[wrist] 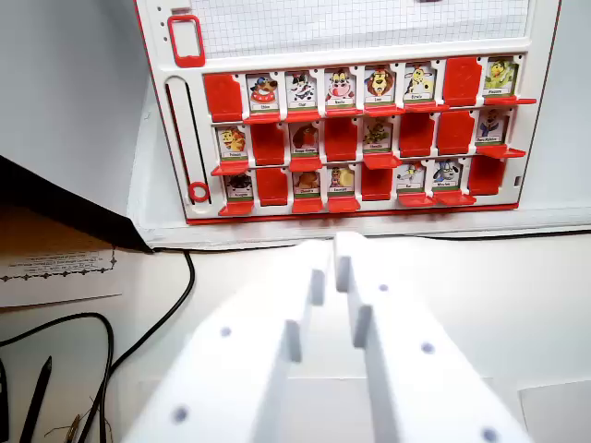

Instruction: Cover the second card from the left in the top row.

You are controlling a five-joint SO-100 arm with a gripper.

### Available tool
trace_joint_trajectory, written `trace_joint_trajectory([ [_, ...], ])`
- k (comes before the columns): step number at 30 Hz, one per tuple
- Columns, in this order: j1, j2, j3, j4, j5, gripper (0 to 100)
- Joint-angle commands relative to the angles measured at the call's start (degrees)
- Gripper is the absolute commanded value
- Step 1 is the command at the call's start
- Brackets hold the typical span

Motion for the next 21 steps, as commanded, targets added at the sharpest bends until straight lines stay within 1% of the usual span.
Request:
trace_joint_trajectory([
  [1, -0.2, 0.4, -2.9, 0.1, 0.9, 0],
  [18, -0.2, 0.6, -2.3, 0.3, 1.4, 0],
  [21, -0.9, 0.7, -1.3, -0.6, 1.2, 0],
])
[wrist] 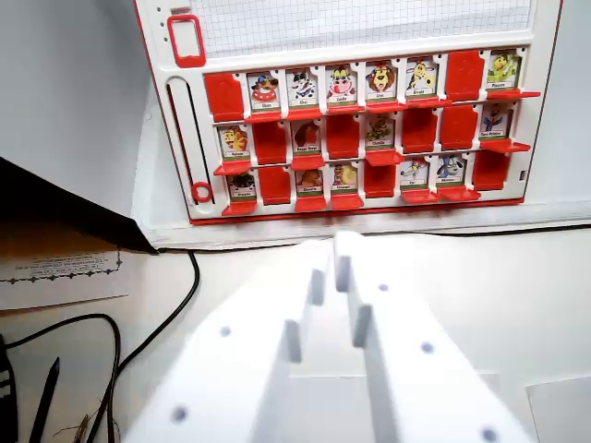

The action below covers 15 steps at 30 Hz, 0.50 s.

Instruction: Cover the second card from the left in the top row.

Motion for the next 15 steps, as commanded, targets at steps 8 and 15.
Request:
trace_joint_trajectory([
  [8, -1.1, -1.3, 6.3, -11.1, -1.6, 0],
  [15, -1.6, -10.6, 6.2, -18.5, 0.0, 0],
])
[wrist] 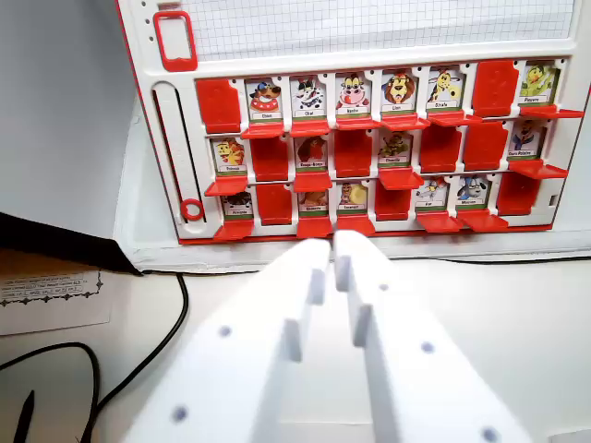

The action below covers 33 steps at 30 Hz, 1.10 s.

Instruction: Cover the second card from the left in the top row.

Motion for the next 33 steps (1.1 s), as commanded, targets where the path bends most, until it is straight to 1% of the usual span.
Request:
trace_joint_trajectory([
  [1, -1.1, -4.4, -0.9, -6.9, 0.6, 0],
  [7, -2.3, -13.0, 2.5, -17.2, 2.1, 0],
  [11, -4.0, -18.1, 3.8, -21.5, 3.3, 0],
  [14, -4.7, -21.9, 3.9, -24.4, 3.7, 0],
  [24, -5.2, -36.0, -4.3, -26.9, 4.3, 0],
  [33, -5.2, -42.7, -9.9, -27.6, 4.5, 0],
])
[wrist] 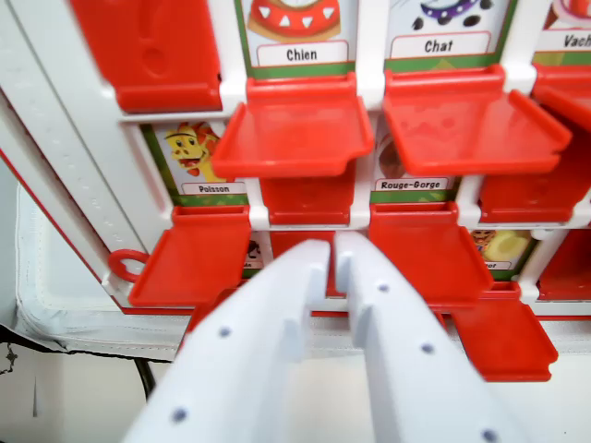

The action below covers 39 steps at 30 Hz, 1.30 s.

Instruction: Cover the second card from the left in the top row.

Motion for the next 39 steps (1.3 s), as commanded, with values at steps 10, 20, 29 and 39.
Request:
trace_joint_trajectory([
  [10, -1.2, -5.0, -14.3, -1.8, 0.8, 0],
  [20, -1.1, -8.5, -24.5, -0.6, 0.5, 0],
  [29, -0.7, -15.8, -31.9, -0.5, 0.1, 0],
  [39, -0.9, -14.9, -33.4, 1.9, 0.3, 0],
])
